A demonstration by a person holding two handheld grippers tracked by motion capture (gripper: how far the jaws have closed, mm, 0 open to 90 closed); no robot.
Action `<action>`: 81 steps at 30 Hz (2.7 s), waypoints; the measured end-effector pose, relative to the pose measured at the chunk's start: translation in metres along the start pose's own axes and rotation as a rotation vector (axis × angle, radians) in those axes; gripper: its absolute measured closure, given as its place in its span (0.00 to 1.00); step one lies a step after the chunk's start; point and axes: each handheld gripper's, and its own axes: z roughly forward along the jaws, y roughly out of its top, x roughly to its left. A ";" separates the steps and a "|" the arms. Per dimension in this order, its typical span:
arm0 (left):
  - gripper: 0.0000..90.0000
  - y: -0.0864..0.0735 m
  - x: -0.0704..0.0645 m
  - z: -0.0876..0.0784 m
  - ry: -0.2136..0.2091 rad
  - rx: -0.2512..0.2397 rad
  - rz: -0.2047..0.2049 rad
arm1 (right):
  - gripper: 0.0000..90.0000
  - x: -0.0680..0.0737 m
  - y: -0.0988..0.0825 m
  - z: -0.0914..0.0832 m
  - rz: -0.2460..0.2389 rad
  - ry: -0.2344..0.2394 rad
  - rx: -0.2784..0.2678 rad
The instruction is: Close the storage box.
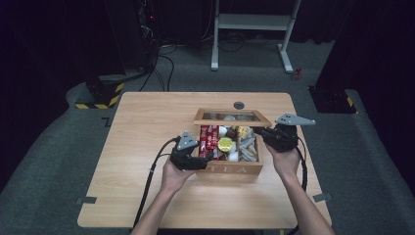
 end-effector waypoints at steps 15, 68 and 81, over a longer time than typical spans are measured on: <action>0.29 0.016 -0.013 0.030 -0.015 0.037 0.067 | 1.00 -0.003 0.005 0.001 0.025 0.012 -0.009; 0.43 0.036 -0.024 0.092 0.065 0.197 0.143 | 1.00 -0.006 0.010 0.005 0.038 0.008 -0.011; 0.44 0.035 -0.024 0.083 0.069 0.155 0.157 | 1.00 -0.006 0.010 0.005 0.042 0.009 -0.012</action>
